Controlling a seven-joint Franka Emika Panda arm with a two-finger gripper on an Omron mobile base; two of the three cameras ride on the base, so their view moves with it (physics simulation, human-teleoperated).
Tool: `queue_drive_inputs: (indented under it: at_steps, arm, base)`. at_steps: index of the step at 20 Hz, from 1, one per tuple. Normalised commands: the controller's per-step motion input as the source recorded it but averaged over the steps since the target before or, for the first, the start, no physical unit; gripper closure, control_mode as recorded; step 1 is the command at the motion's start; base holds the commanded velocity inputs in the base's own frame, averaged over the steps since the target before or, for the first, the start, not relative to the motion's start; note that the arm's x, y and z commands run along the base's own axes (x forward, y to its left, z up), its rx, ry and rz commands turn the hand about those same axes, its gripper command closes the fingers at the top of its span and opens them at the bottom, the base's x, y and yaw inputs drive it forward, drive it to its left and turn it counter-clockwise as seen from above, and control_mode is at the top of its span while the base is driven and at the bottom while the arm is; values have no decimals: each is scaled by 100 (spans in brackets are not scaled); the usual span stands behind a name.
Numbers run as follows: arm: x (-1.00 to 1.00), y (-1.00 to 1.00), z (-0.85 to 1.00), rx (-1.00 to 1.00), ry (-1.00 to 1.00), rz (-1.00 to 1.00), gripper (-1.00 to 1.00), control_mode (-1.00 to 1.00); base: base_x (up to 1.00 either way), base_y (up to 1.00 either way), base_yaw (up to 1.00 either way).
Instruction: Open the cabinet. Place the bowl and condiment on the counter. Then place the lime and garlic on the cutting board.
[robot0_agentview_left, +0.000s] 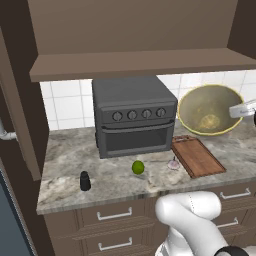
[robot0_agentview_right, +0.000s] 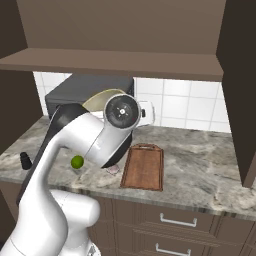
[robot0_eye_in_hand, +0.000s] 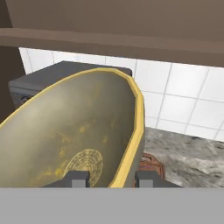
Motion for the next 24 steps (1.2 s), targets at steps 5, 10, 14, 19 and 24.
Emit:
queue_drive_inputs:
  at_steps: [5, 10, 14, 19, 24]
  arm:
    - [0, -6, -40, -10, 6, 0, 100, -100]
    - [2, -7, -39, -10, 6, 0, 100, -100]
    - [9, -13, -33, -5, 6, -2, 100, -100]
    - [17, -18, -28, -2, 6, -5, 100, -100]
    - [22, -24, -24, 0, 6, -8, 100, -100]
  base:
    - [0, 0, 0]
    - [0, 0, 0]
    - [0, 0, 0]
    - [0, 0, 0]
    - [0, 0, 0]
